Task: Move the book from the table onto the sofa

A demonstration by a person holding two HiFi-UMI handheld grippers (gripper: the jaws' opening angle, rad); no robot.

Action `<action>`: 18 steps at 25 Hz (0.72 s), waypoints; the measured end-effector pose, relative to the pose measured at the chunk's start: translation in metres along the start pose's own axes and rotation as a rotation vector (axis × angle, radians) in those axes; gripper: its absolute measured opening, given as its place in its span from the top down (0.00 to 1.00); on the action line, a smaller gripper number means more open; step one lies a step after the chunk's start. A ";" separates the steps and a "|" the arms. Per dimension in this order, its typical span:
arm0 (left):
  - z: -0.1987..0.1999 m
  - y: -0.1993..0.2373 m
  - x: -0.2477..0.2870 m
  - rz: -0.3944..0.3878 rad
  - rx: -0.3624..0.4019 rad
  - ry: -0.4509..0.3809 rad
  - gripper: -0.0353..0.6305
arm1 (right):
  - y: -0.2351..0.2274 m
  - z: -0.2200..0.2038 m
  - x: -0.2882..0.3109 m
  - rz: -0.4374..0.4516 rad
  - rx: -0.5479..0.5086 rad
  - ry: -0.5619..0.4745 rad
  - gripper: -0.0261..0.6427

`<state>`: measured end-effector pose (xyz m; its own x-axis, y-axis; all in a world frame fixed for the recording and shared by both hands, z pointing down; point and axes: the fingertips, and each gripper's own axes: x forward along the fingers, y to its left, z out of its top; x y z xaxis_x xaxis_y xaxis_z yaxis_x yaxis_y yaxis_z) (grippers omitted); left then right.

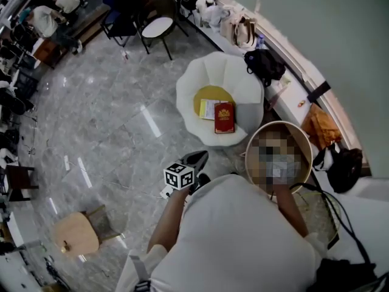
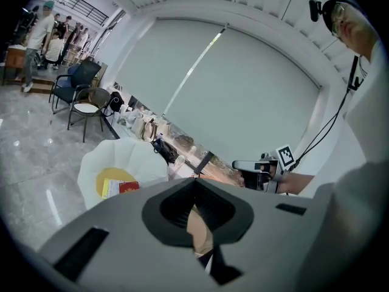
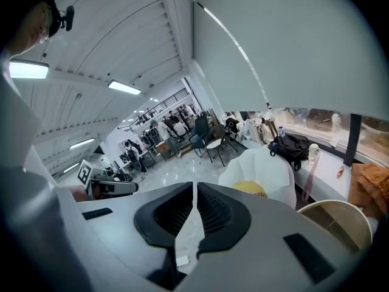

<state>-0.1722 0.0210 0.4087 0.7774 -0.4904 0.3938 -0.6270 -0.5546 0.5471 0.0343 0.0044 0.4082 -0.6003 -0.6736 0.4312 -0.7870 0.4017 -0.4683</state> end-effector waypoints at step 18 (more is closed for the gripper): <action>-0.001 0.003 0.001 -0.023 0.002 0.008 0.94 | 0.010 0.001 0.002 -0.005 -0.019 -0.008 0.89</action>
<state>-0.1729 0.0190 0.4113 0.7921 -0.4723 0.3867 -0.6089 -0.5670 0.5547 0.0249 0.0067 0.4038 -0.5950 -0.6805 0.4276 -0.7929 0.4097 -0.4511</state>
